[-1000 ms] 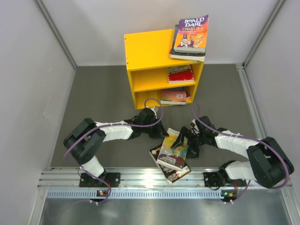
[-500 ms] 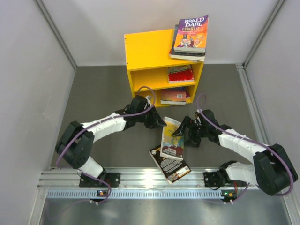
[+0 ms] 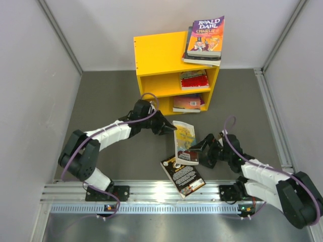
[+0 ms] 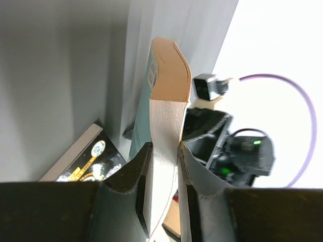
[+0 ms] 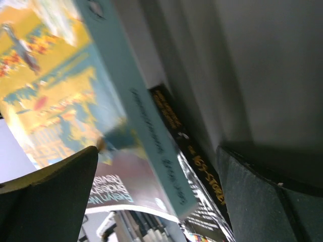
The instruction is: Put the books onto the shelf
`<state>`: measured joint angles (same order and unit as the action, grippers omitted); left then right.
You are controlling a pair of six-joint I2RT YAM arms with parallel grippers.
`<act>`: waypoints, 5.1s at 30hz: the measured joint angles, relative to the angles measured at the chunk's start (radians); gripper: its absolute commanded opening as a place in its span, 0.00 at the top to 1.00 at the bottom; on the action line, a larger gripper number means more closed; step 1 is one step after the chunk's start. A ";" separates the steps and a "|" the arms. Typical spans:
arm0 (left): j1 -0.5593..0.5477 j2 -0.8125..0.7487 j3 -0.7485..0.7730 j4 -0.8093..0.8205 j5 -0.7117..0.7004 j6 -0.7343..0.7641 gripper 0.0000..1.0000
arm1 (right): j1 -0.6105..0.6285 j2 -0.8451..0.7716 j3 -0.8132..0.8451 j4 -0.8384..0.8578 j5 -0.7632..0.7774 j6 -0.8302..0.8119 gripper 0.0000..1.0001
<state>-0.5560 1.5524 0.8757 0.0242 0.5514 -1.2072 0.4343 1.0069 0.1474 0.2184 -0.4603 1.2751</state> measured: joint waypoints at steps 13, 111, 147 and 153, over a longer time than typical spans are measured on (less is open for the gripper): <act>0.046 0.000 -0.051 0.111 0.043 -0.156 1.00 | -0.001 -0.320 -0.108 0.126 0.075 0.252 0.04; 0.064 0.061 0.609 -0.429 -0.032 0.164 0.49 | -0.114 0.519 0.943 -0.024 0.682 0.195 0.49; 0.064 0.058 0.567 -0.439 -0.080 0.185 0.51 | -0.107 0.222 0.710 -0.220 0.485 -0.012 1.00; 0.064 0.026 0.548 -0.441 -0.100 0.185 0.51 | -0.087 0.332 0.719 -0.157 0.433 -0.008 1.00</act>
<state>-0.4919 1.5780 1.4239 -0.4168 0.4515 -1.0222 0.3470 1.3388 0.8669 0.0616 -0.0269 1.2675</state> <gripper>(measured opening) 0.490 0.003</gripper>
